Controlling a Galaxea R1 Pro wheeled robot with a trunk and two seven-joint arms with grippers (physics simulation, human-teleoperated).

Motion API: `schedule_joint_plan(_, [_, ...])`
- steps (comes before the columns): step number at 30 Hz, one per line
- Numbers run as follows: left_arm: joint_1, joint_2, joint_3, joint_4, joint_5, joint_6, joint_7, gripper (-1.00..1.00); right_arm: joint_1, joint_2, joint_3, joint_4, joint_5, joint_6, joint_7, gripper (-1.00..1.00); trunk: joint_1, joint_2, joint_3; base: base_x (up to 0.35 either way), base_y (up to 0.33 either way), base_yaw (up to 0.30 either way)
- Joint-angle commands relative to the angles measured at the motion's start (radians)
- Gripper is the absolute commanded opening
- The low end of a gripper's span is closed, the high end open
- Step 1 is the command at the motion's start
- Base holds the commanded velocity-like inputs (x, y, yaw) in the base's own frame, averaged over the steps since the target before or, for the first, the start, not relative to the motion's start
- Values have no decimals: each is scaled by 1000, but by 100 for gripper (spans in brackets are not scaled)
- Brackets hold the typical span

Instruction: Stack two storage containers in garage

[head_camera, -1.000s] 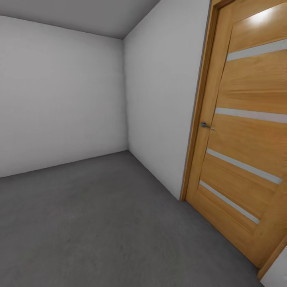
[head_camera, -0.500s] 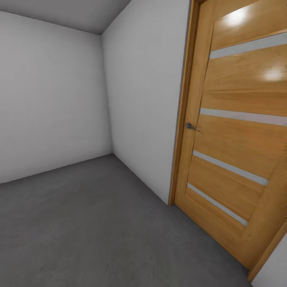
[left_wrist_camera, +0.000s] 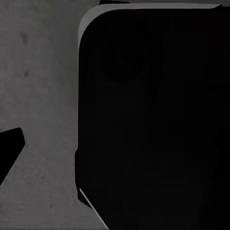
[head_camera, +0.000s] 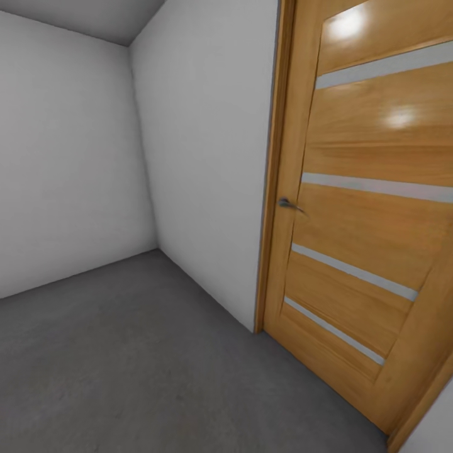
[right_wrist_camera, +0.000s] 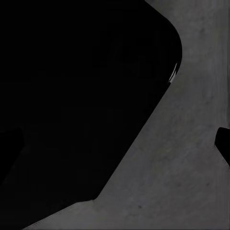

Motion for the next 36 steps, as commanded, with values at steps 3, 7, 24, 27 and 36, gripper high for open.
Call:
schedule_joint_plan(3, [0,0,1,0,5,-2,0,100,0,0,4,0,-4,-3,0,100,1,0,-1,324,114,-16])
schedule_joint_plan(7, [0,0,1,0,5,-2,0,100,0,0,4,0,-4,-3,0,100,1,0,-1,324,132,-4])
schedule_joint_plan(24, [0,1,1,0,32,-7,0,100,0,0,4,0,-4,-3,0,100,1,0,-1,324,135,-61])
schedule_joint_plan(27, [0,1,0,0,55,-34,0,100,0,0,4,0,-4,-3,0,100,1,0,-1,324,17,-232])
schedule_joint_plan(36, [0,0,-1,0,64,-50,0,100,0,0,4,0,-4,-3,0,100,1,0,-1,322,2,-239])
